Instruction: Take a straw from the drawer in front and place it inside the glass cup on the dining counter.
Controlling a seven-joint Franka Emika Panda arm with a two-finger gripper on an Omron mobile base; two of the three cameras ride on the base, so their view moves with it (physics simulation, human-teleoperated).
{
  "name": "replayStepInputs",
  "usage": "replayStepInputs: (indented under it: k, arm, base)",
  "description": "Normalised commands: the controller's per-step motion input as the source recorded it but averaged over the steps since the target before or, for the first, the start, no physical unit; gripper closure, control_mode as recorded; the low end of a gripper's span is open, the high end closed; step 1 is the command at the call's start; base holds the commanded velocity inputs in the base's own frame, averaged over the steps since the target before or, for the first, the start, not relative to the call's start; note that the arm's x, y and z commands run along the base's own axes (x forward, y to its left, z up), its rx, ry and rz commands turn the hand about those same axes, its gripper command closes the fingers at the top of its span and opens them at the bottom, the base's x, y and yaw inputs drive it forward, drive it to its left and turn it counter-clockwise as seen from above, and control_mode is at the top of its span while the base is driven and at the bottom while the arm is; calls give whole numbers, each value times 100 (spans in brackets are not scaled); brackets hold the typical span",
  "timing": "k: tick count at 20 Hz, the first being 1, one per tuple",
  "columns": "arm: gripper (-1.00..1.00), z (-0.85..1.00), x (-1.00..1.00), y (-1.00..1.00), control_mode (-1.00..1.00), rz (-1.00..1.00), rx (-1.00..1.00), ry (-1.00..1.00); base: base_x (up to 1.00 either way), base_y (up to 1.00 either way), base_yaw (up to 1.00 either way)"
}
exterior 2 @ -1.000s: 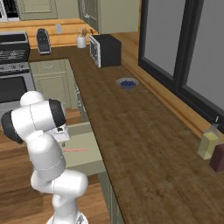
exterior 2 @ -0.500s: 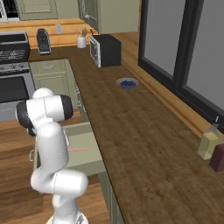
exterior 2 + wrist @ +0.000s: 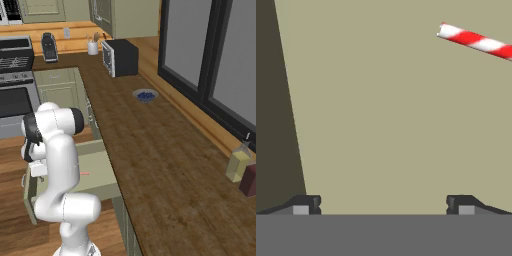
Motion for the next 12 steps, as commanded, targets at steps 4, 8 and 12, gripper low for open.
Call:
replayStepInputs:
  k: [4, 8, 12]
  arm:
    - [-100, 2, -65, 77, -100, 17, 8, -1]
    - [-100, 65, -4, -8, -100, 8, 6, -24]
    - [-100, 50, 42, -36, -100, 7, 0, -20]
  base:
    - [0, 0, 0]
    - [0, 0, 0]
    - [0, 0, 0]
